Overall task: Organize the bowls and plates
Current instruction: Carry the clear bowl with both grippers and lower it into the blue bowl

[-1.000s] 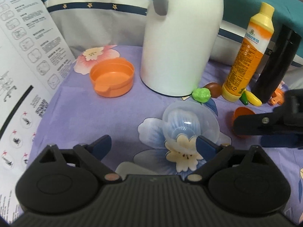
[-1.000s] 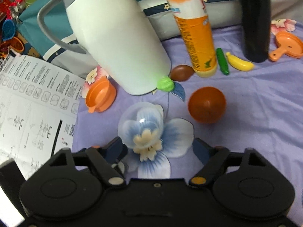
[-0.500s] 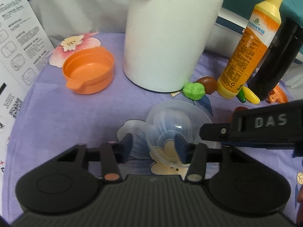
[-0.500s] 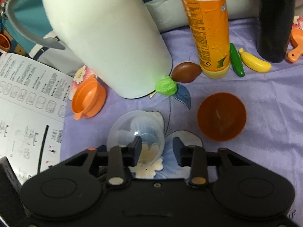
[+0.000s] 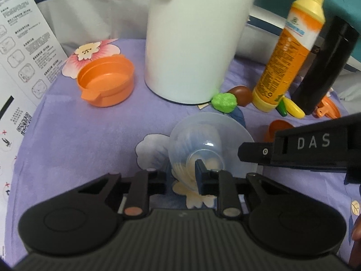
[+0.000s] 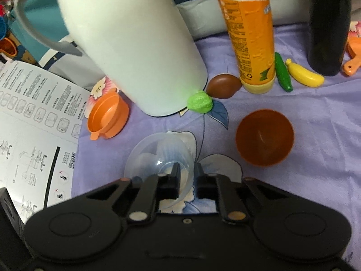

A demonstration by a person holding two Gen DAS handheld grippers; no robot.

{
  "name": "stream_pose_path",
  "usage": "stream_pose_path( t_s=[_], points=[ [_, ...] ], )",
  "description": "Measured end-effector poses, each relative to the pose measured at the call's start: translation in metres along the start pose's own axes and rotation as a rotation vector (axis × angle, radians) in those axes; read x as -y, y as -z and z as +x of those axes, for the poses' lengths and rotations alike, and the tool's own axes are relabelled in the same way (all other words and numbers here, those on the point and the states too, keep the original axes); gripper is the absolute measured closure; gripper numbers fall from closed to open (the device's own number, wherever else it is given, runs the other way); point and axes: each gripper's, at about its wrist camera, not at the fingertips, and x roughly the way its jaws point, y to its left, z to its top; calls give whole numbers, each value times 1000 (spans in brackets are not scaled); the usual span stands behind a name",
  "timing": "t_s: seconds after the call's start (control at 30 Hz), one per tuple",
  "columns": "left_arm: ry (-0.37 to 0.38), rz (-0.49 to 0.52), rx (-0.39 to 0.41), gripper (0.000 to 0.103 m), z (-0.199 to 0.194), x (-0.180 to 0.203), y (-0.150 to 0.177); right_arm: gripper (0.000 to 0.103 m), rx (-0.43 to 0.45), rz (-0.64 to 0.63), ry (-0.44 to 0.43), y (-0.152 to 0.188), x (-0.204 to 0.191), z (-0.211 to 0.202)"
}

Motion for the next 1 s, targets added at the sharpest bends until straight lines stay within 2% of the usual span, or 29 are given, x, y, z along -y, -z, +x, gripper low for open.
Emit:
stream_pose_path(
  t_s=[0.3,1.0],
  points=[
    [32,46,-9,81,-42,29,23,90,41,-19,-2,21,10,-47],
    [108,185,-24,81,-131,119,95,90,125,29,16,117,78,-176]
  ],
)
